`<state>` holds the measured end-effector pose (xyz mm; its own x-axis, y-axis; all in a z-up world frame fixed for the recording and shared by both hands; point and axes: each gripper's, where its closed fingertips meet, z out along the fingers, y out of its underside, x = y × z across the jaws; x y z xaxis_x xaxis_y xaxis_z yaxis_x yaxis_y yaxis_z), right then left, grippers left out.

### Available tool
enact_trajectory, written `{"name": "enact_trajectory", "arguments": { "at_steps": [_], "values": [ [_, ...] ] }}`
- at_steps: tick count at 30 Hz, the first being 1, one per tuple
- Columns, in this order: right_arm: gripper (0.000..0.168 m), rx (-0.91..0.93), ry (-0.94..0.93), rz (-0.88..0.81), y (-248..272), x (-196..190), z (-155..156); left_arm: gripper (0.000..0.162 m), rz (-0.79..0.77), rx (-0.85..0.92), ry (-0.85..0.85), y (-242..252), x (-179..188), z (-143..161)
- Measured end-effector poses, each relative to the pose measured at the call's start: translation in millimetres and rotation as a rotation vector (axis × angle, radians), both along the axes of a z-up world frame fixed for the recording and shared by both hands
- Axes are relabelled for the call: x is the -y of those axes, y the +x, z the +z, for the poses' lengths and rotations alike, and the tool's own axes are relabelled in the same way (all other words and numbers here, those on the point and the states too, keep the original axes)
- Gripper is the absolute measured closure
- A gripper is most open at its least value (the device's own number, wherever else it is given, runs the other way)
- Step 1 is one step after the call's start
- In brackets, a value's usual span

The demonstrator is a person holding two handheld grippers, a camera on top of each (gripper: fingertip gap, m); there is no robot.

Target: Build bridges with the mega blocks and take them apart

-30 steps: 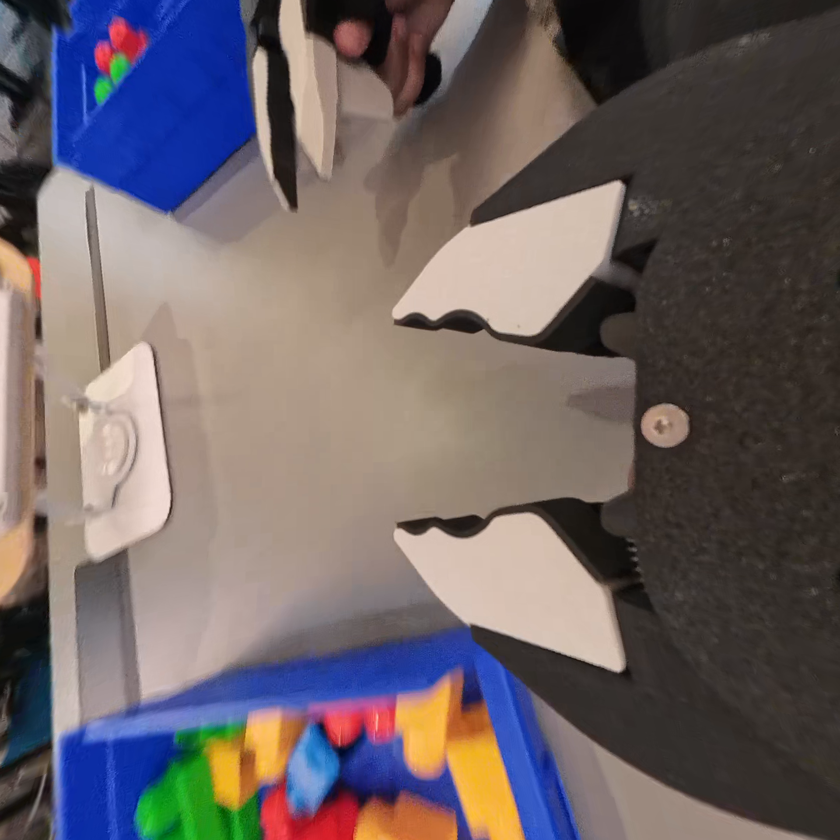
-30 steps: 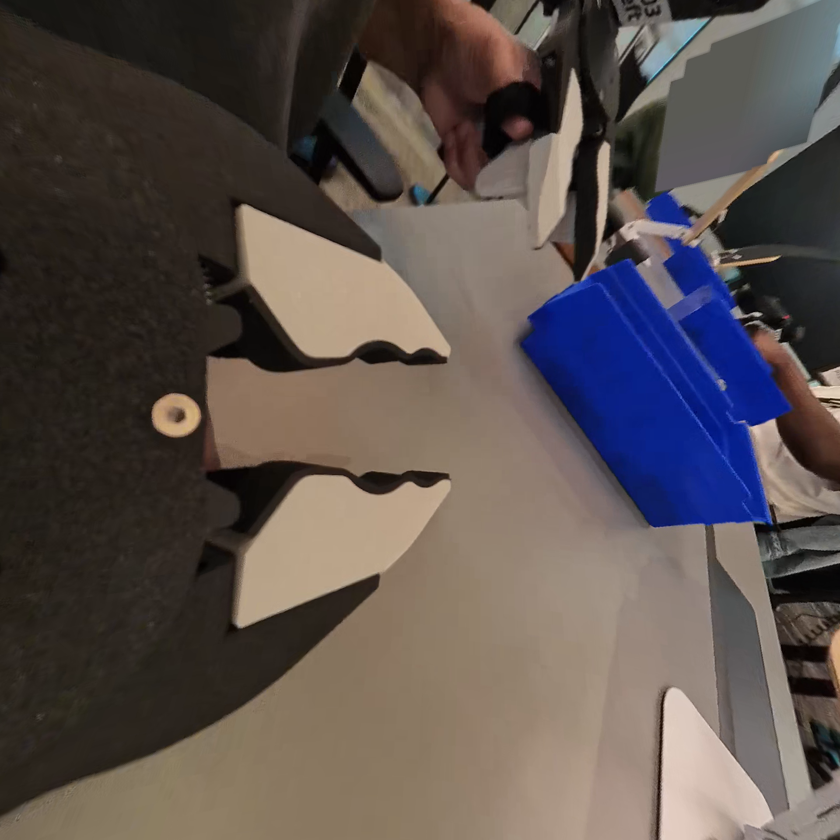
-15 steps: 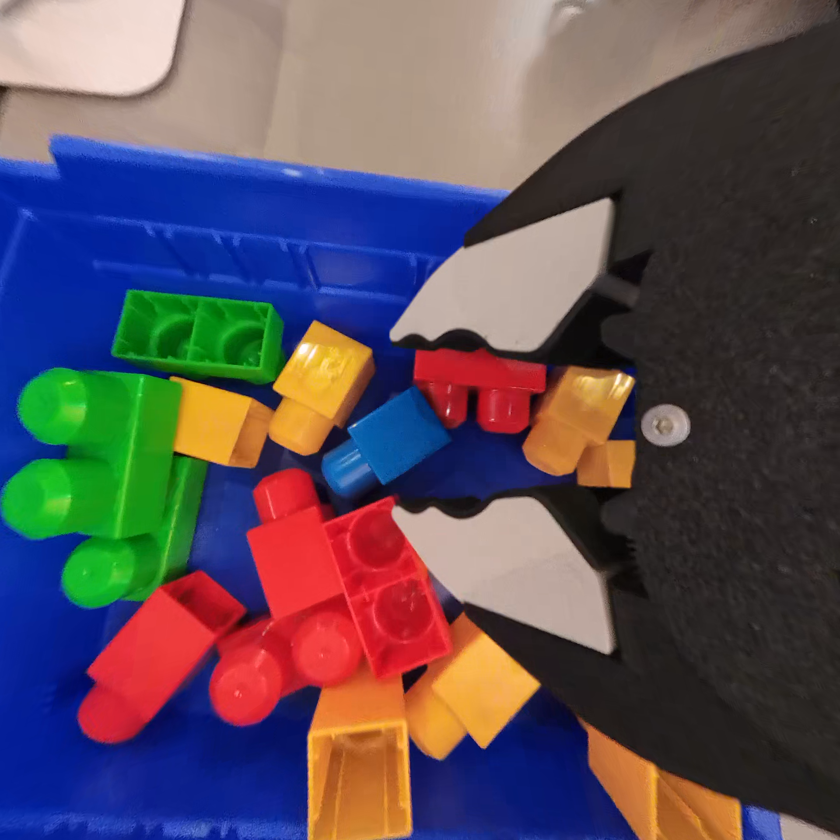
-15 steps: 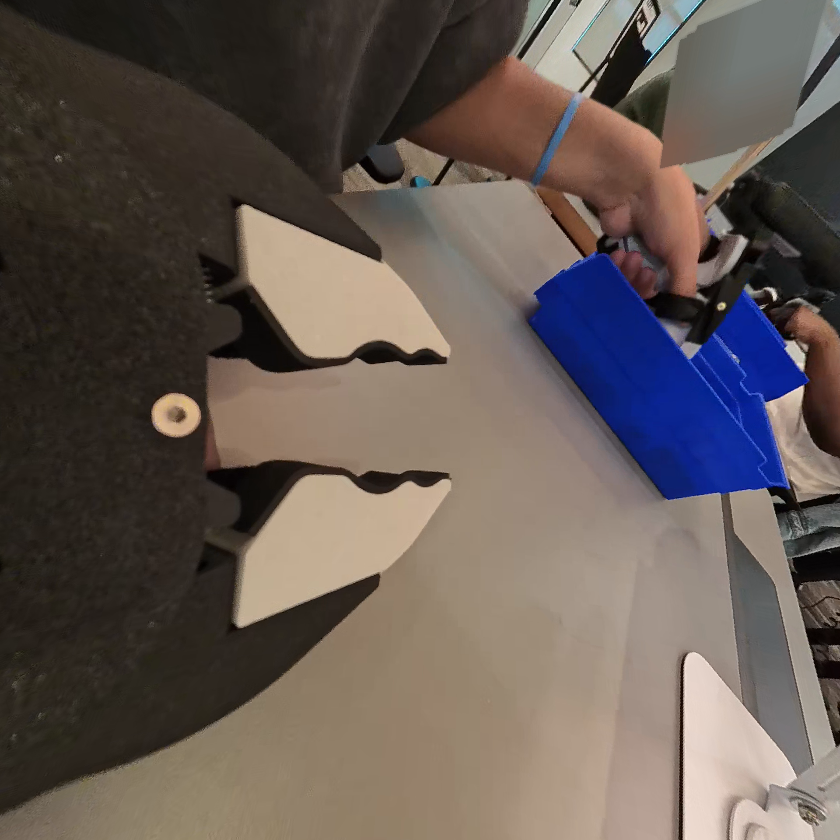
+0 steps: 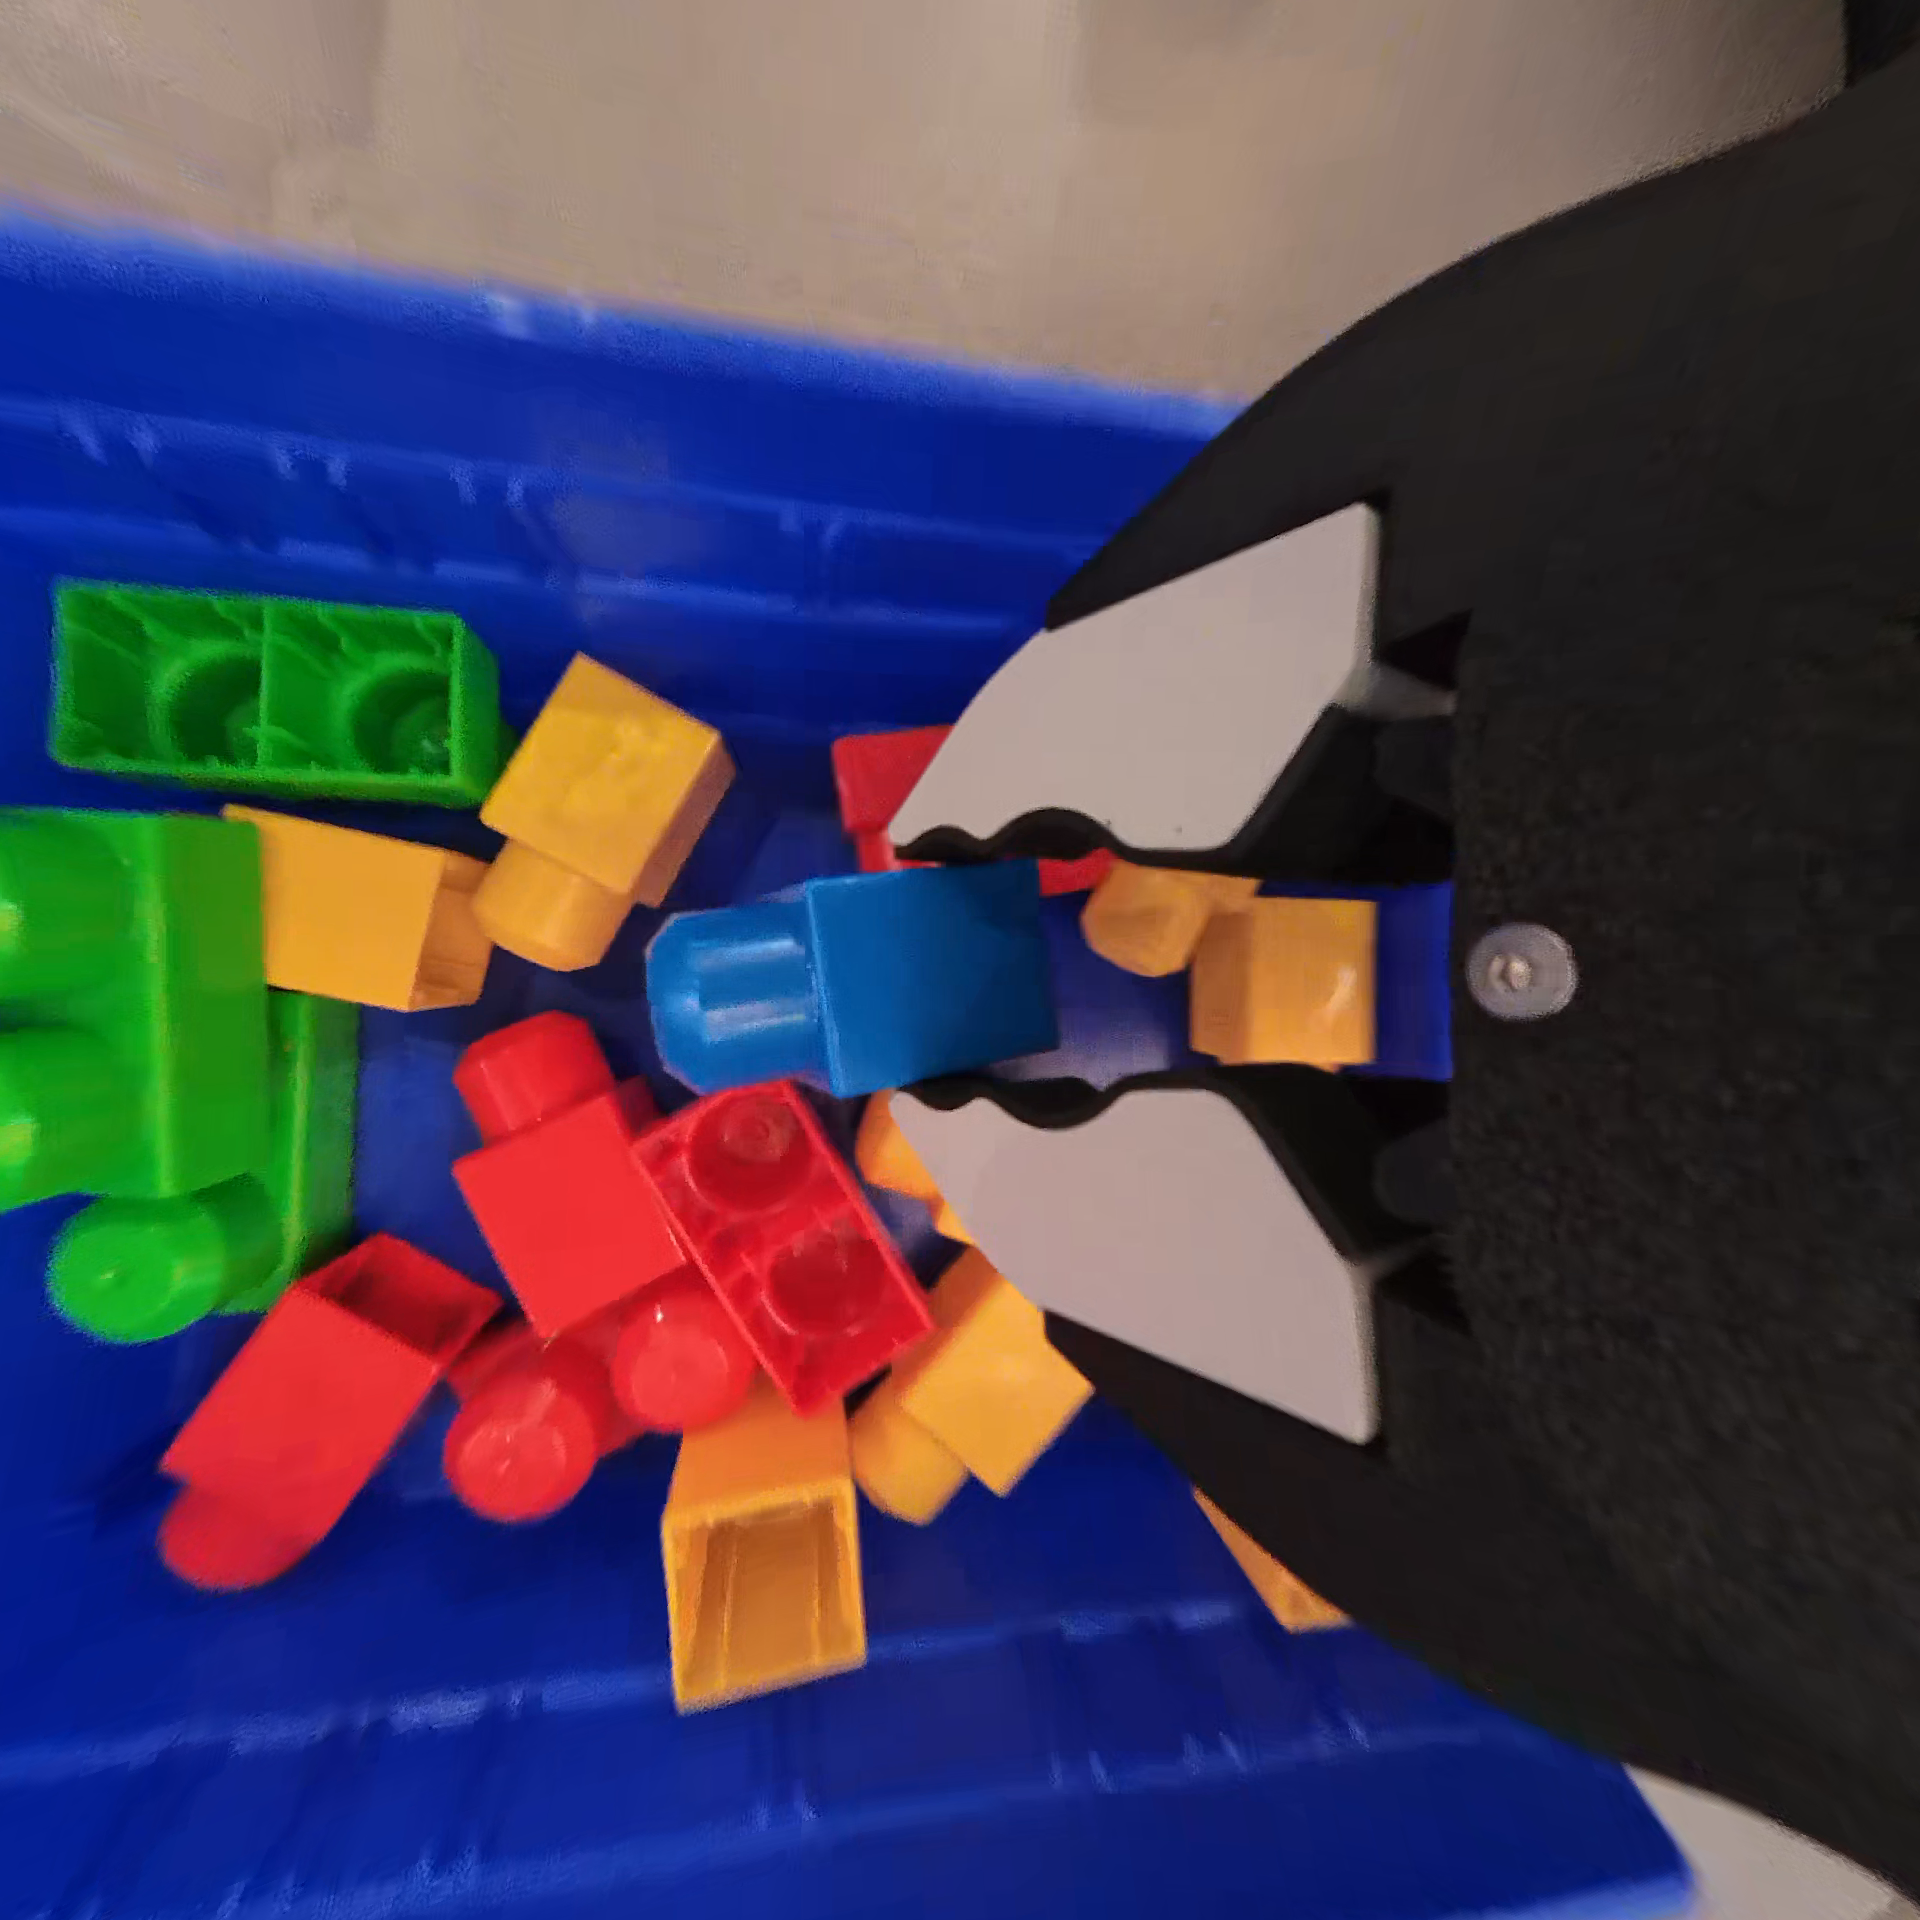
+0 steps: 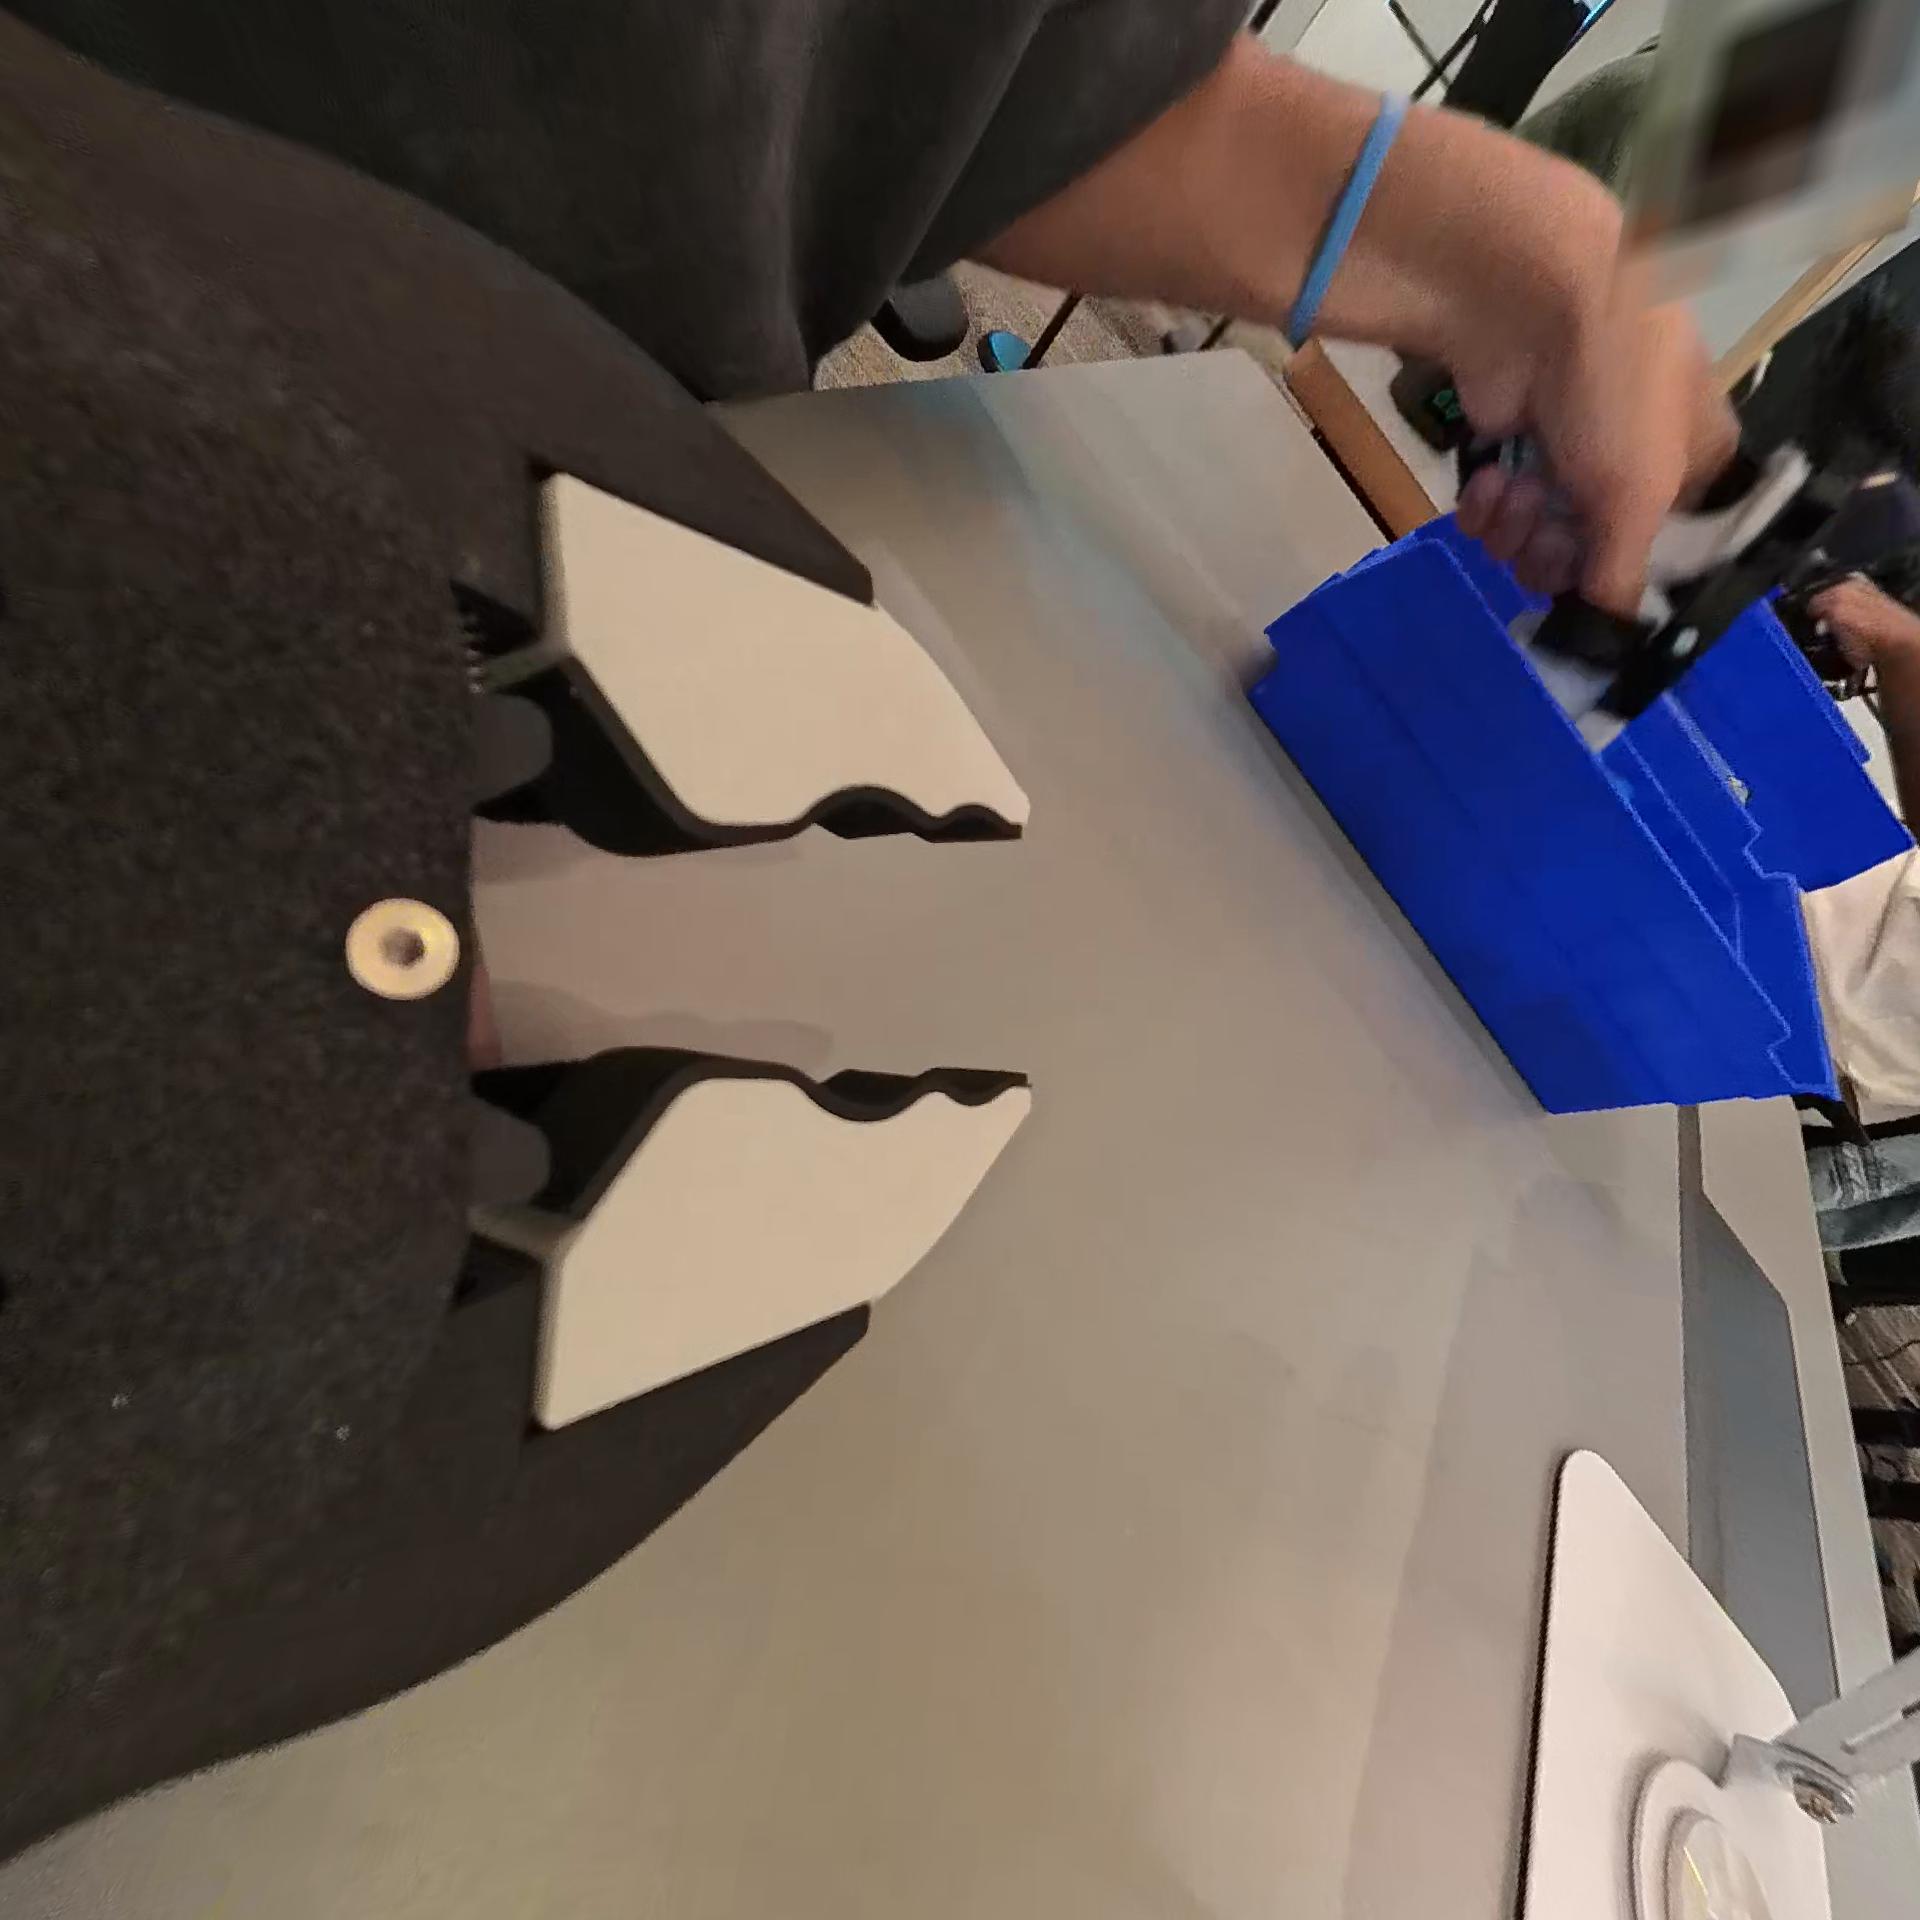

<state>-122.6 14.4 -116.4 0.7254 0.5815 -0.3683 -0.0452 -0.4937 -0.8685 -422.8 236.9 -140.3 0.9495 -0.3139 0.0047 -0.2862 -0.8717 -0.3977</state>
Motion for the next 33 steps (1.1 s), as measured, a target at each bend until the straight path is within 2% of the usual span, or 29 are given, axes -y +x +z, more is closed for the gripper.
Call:
{"name": "enact_trajectory", "arguments": {
  "at_steps": [3,7,10,11,13,16,19,25,31,32,33],
  "values": [
    [0.128,0.005,0.01,-0.023,3,-1,2,0.124,-0.069,0.028,0.111,0,21,48],
    [0.129,-0.045,-0.004,-0.013,0,3,7,0.124,-0.214,0.037,0.186,17,59,94],
    [0.129,-0.053,-0.007,-0.025,1,4,8,0.124,-0.51,0.169,0.185,84,104,111],
    [0.129,-0.048,-0.005,-0.027,1,5,8,0.124,-0.605,0.201,0.153,109,122,105],
    [0.13,-0.046,-0.001,-0.027,1,5,9,0.124,-0.763,0.163,0.044,146,152,72],
    [0.13,-0.051,-0.002,-0.024,0,8,10,0.123,-0.823,-0.047,-0.077,158,159,6],
    [0.13,-0.03,0.002,-0.027,1,10,9,0.123,-0.861,-0.074,-0.16,169,165,-28],
    [0.13,-0.01,0.009,-0.028,-1,11,10,0.123,-0.923,-0.151,-0.2,172,174,-45],
    [0.13,0.0,0.006,-0.015,-5,13,8,0.123,-0.94,-0.142,-0.199,176,176,-49],
    [0.13,-0.001,0.004,-0.013,-5,13,8,0.121,-0.938,-0.148,-0.191,175,175,-50],
    [0.13,-0.003,0.003,-0.011,-6,13,8,0.11,-0.934,-0.158,-0.178,174,173,-51]
  ]
}}
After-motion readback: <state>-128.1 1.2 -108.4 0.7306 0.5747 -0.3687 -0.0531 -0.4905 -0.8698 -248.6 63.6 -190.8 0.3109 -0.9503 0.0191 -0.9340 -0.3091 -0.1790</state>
